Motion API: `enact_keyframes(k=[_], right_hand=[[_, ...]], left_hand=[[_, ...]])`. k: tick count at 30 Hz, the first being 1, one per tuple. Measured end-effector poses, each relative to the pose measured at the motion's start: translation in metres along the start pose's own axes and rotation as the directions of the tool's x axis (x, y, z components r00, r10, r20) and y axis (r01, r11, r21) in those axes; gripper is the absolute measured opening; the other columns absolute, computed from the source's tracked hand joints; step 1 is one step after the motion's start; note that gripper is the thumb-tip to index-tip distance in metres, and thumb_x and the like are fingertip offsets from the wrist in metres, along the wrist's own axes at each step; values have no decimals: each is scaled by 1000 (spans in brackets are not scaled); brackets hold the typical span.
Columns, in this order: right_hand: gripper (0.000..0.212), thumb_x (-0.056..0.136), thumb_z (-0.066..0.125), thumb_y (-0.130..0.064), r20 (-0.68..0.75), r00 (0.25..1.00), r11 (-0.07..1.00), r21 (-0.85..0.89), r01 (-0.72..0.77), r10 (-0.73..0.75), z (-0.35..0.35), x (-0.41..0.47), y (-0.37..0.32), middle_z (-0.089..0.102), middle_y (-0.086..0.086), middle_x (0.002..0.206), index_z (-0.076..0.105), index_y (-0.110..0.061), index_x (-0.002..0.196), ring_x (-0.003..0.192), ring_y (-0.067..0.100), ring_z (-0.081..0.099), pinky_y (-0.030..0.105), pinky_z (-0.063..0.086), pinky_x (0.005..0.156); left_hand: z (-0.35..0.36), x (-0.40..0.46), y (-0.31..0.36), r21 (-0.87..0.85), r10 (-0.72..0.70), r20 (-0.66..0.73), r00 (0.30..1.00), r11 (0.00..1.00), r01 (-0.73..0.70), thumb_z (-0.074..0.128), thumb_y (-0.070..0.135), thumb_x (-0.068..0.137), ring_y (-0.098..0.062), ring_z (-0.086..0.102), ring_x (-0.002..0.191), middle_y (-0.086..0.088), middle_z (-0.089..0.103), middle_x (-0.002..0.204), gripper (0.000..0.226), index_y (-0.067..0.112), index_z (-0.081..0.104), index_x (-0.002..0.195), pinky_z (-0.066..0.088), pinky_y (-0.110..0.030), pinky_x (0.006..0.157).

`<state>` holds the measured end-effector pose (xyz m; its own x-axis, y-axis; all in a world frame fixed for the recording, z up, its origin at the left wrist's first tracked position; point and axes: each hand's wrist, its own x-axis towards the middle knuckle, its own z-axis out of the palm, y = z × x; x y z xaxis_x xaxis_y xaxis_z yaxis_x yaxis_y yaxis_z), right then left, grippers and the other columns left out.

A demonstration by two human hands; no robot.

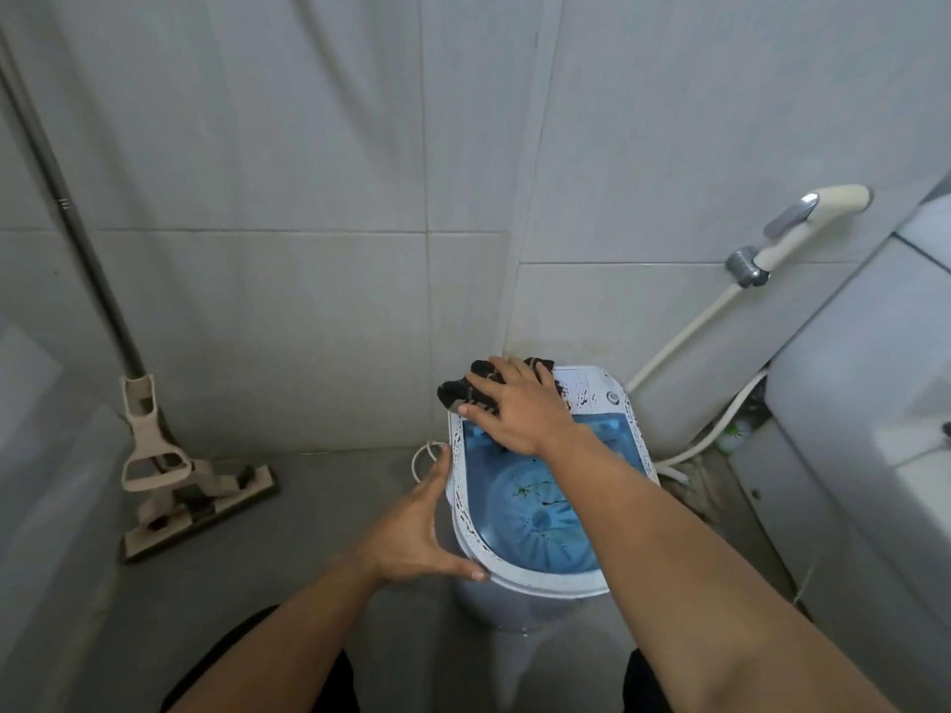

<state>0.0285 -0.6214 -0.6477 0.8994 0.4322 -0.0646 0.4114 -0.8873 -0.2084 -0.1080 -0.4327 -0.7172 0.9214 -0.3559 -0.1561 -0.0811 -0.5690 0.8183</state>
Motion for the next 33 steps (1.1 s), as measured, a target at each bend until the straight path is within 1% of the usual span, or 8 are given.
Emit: enact_keyframes(k=[3, 7, 13, 19, 23, 25, 30, 33], right_hand=[[59, 99, 29, -68, -26, 1000, 1000, 5, -7, 7, 5, 3, 2, 27, 3, 166, 38, -43, 151, 153, 26, 17, 55, 7, 123], [50, 102, 34, -59, -98, 995, 1000, 13, -2, 3, 13, 6, 4, 32, 2, 163, 43, -43, 149, 151, 25, 22, 53, 8, 122], [47, 103, 37, -53, -153, 988, 1000, -2, 10, -10, 18, 6, 2, 37, 3, 161, 47, -38, 147, 149, 24, 27, 52, 11, 122], [52, 107, 29, -43, -144, 990, 995, -96, -25, 11, 31, -2, -15, 28, 14, 164, 36, -23, 155, 153, 30, 20, 53, 7, 125], [55, 109, 30, -36, -157, 987, 996, -72, -45, 33, 39, -12, -26, 24, 16, 166, 23, -14, 159, 155, 30, 15, 52, 5, 125], [57, 109, 30, -35, -169, 985, 997, -58, -49, 39, 40, -15, -28, 25, 13, 166, 19, -11, 159, 155, 29, 15, 51, 6, 125], [59, 108, 29, -42, -145, 989, 995, -89, -47, 34, 36, -8, -28, 26, 14, 165, 23, -12, 159, 154, 31, 16, 53, 6, 125], [63, 106, 27, -48, -156, 987, 994, -91, -58, 44, 34, 1, -29, 23, 14, 166, 23, -13, 159, 154, 34, 11, 54, 4, 125]], left_hand=[[-1, 2, -11, 68, 4, 16, 1000, 998, -5, 96, 75, 51, 0, 4, 162, 27, -7, 175, 162, 41, -12, 167, 22, -40, 133], [8, 4, -10, 3, 32, -30, 999, 999, -32, 97, 71, 54, 3, 3, 161, 31, -7, 173, 160, 44, -14, 166, 20, -39, 133], [8, 4, -10, 55, 9, -35, 999, 998, -7, 95, 75, 55, 3, -15, 160, 33, -28, 167, 163, 42, -22, 164, 11, -37, 133], [7, 2, -6, 109, -7, -35, 999, 994, 11, 93, 78, 52, 4, -12, 160, 30, -22, 170, 163, 41, -18, 166, 14, -37, 134], [6, 1, -6, 130, 6, -44, 999, 992, 0, 90, 83, 51, 1, -8, 162, 28, -18, 172, 163, 42, -17, 166, 20, -42, 134], [6, 0, -5, 138, 6, -45, 999, 990, 0, 89, 84, 50, -1, -6, 162, 27, -16, 173, 162, 43, -17, 166, 20, -42, 134], [3, -2, -1, 165, 15, -40, 999, 986, -8, 87, 87, 50, -3, -1, 162, 26, -16, 173, 162, 43, -19, 165, 22, -37, 133], [1, -3, -1, 177, 14, -31, 999, 984, -8, 85, 90, 50, -3, 0, 163, 27, -17, 173, 163, 42, -20, 165, 25, -39, 132]])
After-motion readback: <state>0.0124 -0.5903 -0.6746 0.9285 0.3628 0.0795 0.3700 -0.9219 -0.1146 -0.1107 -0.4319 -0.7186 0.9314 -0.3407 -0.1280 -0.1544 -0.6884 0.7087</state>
